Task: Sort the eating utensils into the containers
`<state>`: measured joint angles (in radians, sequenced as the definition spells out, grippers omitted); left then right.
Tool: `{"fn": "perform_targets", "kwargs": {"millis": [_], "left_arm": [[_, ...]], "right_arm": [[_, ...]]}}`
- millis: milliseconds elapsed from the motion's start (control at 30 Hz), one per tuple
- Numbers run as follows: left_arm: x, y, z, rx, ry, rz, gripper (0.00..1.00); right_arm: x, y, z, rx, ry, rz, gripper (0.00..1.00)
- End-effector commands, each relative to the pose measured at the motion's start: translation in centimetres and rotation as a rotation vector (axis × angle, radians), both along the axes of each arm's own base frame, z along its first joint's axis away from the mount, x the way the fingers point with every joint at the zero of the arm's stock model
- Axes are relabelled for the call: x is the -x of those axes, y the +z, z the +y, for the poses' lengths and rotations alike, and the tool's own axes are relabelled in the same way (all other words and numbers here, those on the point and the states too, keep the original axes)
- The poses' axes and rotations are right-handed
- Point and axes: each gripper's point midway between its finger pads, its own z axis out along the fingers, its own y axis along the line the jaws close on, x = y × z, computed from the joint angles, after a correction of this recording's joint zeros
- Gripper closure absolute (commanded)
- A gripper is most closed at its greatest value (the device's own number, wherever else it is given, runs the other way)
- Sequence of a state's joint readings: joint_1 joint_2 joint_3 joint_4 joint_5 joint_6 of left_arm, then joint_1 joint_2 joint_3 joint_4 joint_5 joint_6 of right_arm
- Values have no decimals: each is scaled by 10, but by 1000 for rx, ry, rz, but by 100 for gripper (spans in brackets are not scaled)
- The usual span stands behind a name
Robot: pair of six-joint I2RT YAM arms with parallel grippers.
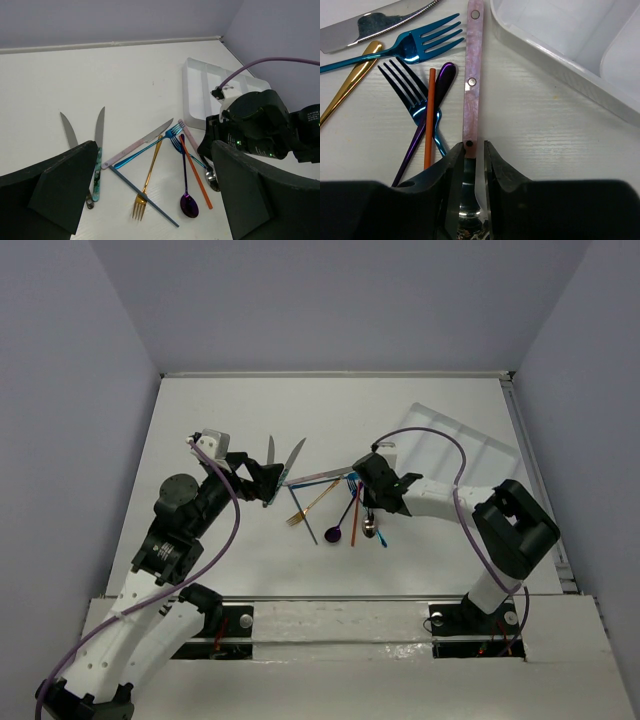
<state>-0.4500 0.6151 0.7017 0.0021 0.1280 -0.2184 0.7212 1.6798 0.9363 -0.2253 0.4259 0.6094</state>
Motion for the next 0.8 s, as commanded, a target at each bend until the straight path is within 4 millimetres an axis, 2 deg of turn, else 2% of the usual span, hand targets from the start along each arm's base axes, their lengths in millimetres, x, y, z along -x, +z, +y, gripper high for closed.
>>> {"fn": "perform_targets", "kwargs": {"millis": [0, 100, 167, 433, 533, 767], "left_arm": [[0, 22, -2, 23, -14, -63, 1], [0, 23, -2, 24, -11, -64, 1], [0, 22, -2, 22, -11, -62, 1], [-2, 21, -3, 19, -14, -58, 1], [-2, 22, -3, 20, -14, -58, 1], [-2, 22, -3, 19, -14, -58, 1]], "right_arm": [[-1, 3, -7, 49, -11, -7, 73], [-2, 1, -7, 61, -14, 4, 70], [-4, 8, -4, 41, -10, -12, 63], [-17, 40, 5, 10, 9, -82, 59], [-17, 36, 7, 12, 16, -72, 59], [-13, 11, 9, 25, 22, -23, 59]]}}
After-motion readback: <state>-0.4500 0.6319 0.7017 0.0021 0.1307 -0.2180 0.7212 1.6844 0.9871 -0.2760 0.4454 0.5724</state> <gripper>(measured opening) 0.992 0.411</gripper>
